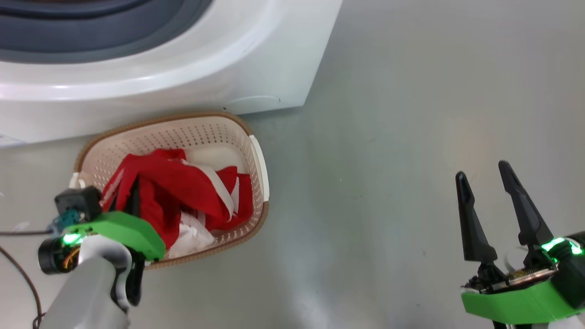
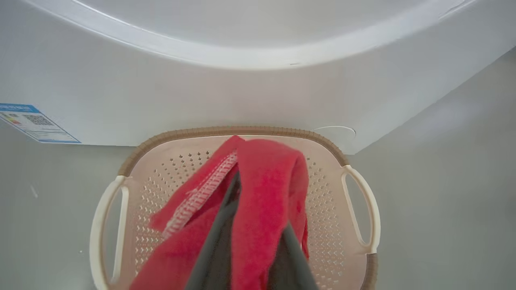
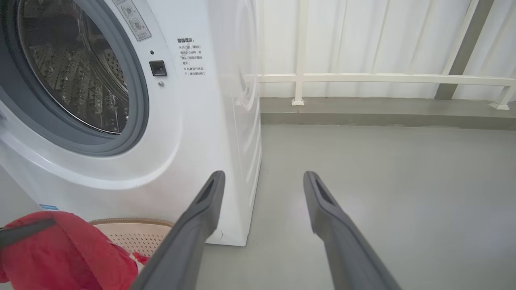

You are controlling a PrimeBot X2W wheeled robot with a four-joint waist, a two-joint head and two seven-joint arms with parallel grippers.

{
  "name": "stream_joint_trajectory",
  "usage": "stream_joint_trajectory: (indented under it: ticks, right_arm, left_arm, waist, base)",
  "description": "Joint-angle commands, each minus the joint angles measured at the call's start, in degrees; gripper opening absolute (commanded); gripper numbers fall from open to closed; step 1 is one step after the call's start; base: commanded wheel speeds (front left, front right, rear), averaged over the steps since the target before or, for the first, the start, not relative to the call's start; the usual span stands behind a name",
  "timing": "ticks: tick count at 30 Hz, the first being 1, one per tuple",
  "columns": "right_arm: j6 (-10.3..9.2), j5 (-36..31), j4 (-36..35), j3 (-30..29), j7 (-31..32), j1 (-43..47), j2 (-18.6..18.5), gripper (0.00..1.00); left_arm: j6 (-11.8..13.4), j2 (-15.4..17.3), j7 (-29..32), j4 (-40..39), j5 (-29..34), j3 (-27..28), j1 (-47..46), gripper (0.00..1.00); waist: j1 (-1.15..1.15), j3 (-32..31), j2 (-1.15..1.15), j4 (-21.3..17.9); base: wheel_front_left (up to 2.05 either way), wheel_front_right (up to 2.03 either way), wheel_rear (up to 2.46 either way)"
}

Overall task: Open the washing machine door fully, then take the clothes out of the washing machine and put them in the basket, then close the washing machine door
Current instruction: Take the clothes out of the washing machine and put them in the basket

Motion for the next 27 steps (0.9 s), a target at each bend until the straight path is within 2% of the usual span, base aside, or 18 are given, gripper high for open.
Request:
stream_joint_trajectory:
  ticks: [1, 7, 12, 19, 27]
  right_arm:
    - [0.21, 0.12, -1.44, 1.37, -0.36, -1.25, -0.84, 1.0]
    - [0.21, -0.07, -1.63, 1.52, -0.36, -2.38, -0.84, 1.0]
    - [0.21, 0.11, -1.52, 2.44, -0.36, -3.29, -0.84, 1.0]
    - [0.21, 0.39, -1.22, 3.45, -0.36, -4.43, -0.84, 1.0]
    - [0.21, 0.61, -1.03, 4.06, -0.36, -5.33, -0.84, 1.0]
  left_arm:
    - [-0.98, 0.98, 0.26, 1.61, -0.98, 1.52, -1.91, 0.0]
    - [-4.74, -0.87, 2.57, 13.81, -3.01, 1.35, -9.35, 0.0]
    - [-6.56, -1.38, 4.48, 21.07, -3.07, 0.43, -13.35, 0.0]
    - [-7.27, -1.24, 5.2, 27.77, -2.48, -0.73, -16.98, 0.0]
    - [-7.58, -0.99, 4.92, 30.76, -2.34, -1.41, -18.98, 0.0]
  waist:
    - [0.0, 1.59, 0.0, -0.42]
    - [0.0, 4.86, 0.0, -1.0]
    - [0.0, 6.6, 0.0, -1.98]
    - [0.0, 9.47, 0.0, -3.67]
    - [0.0, 11.66, 0.0, -4.68]
  base:
    - [0.0, 0.0, 0.0]
    - [0.0, 0.0, 0.0]
    - [0.0, 0.0, 0.0]
    - [0.0, 0.0, 0.0]
    - [0.0, 0.0, 0.0]
